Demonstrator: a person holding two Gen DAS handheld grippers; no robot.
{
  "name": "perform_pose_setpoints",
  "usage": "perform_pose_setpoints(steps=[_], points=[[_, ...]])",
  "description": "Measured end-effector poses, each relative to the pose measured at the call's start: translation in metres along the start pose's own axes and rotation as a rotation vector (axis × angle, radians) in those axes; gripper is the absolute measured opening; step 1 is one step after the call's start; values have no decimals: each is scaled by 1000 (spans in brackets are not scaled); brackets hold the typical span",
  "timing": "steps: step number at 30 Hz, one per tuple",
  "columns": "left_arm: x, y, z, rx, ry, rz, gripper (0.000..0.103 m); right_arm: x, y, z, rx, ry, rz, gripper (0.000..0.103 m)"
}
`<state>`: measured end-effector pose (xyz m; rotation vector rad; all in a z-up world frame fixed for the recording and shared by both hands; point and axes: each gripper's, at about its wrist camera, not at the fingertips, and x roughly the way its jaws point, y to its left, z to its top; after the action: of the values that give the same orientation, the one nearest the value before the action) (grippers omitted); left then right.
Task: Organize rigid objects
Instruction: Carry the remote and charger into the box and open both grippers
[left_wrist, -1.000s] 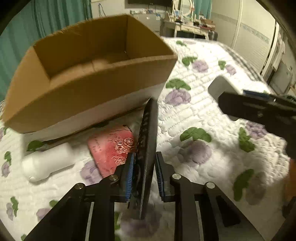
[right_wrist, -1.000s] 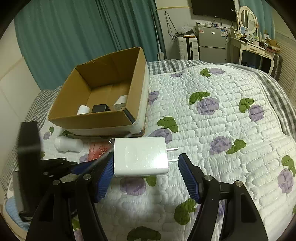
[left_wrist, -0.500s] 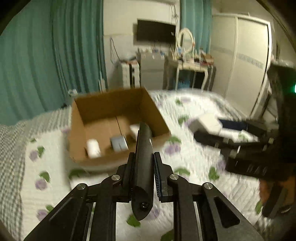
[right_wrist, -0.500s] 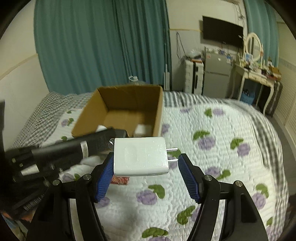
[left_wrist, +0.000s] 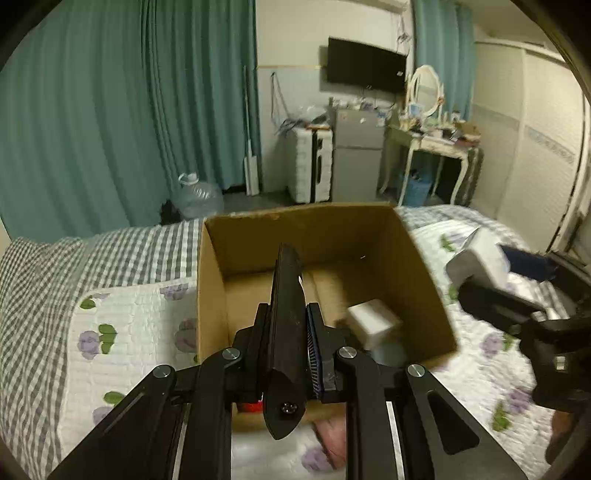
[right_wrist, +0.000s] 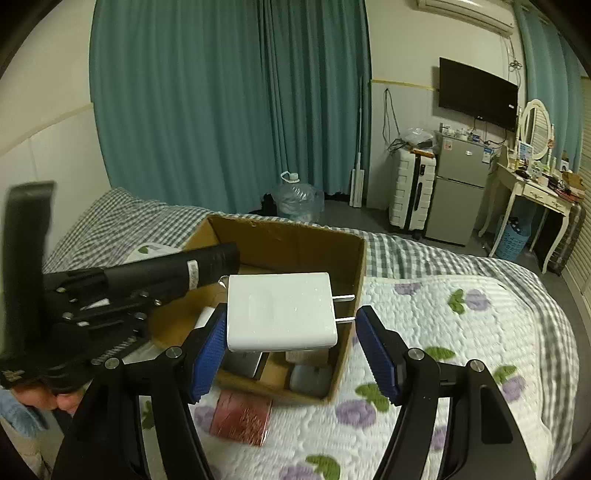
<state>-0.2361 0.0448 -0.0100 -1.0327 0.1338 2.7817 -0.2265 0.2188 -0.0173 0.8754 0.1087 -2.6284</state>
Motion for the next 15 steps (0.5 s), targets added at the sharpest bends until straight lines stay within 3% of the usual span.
perform_pose_setpoints(steps=[4, 12, 15], points=[[33, -1, -7, 15, 38, 0, 18, 27, -5, -3, 9, 20, 6, 68], [60, 1, -21, 11, 70, -11, 19, 43, -7, -13, 3, 57, -2, 68], [55, 1, -22, 23, 72, 22, 35, 44, -9, -10, 2, 52, -12, 68]])
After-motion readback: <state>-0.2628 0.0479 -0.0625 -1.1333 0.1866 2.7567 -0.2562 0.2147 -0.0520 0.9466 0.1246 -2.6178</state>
